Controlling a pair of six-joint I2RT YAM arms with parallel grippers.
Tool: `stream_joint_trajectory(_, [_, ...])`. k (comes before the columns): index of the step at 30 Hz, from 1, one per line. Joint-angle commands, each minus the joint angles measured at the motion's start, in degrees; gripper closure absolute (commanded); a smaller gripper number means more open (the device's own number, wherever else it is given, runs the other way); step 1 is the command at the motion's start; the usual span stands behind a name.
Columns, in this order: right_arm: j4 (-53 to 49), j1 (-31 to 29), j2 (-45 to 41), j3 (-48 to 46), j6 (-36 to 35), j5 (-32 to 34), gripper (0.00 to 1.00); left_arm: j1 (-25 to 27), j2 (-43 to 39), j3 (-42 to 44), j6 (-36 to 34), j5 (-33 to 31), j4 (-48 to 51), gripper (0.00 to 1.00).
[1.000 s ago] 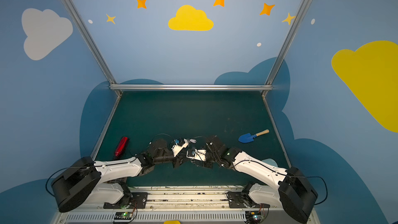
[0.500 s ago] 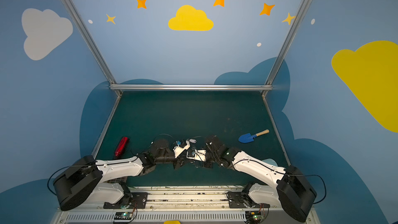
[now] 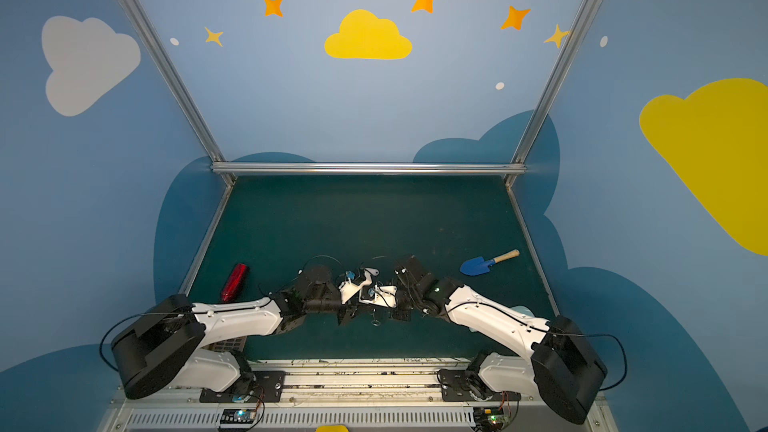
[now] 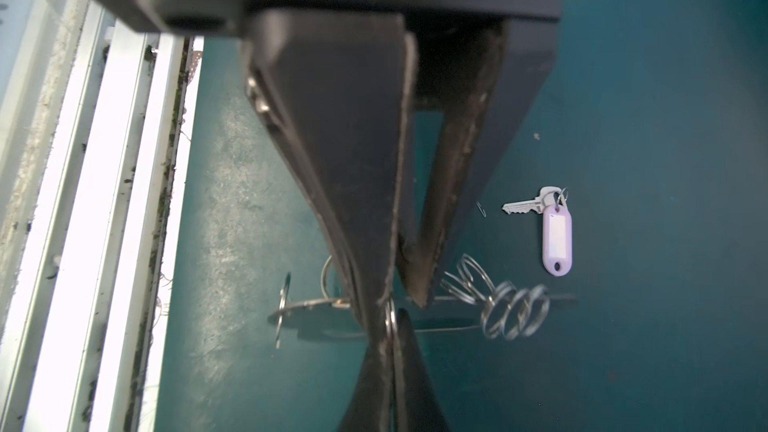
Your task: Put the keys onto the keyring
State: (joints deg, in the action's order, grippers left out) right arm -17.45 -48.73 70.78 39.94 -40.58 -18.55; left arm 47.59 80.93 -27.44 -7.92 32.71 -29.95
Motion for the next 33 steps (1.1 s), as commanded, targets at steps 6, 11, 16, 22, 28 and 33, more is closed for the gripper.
stream_joint_trajectory(6, [0.19, -0.05, 0.72, 2.85, 1.03, -1.28, 1.0, 0.23, 0.92, -1.62, -2.16, 0.72, 1.81, 0.96])
stream_joint_trajectory(11, [1.42, 0.37, 0.61, 2.19, 6.13, 0.0, 0.91, 0.13, 0.11, -0.02, -3.29, 0.91, 0.22, 0.96])
stream_joint_trajectory(16, [2.67, 1.85, -1.43, 0.53, 11.7, -0.87, 0.86, -0.04, -0.15, 0.7, -4.31, 2.07, -1.72, 0.96])
stream_joint_trajectory(22, [5.05, 4.73, -5.05, -1.18, 13.19, -2.56, 0.85, -0.44, -0.07, 1.36, -5.03, 3.49, -3.85, 0.96])
stream_joint_trajectory(28, [4.76, 8.32, -4.09, -0.58, 15.99, -6.31, 0.88, -0.66, -1.37, 2.47, -5.14, 3.24, -5.38, 0.96])
stream_joint_trajectory(33, [5.8, 8.53, -3.46, -0.3, 20.01, -8.07, 0.89, -1.02, -3.47, 2.24, -6.17, 2.84, -4.5, 0.96])
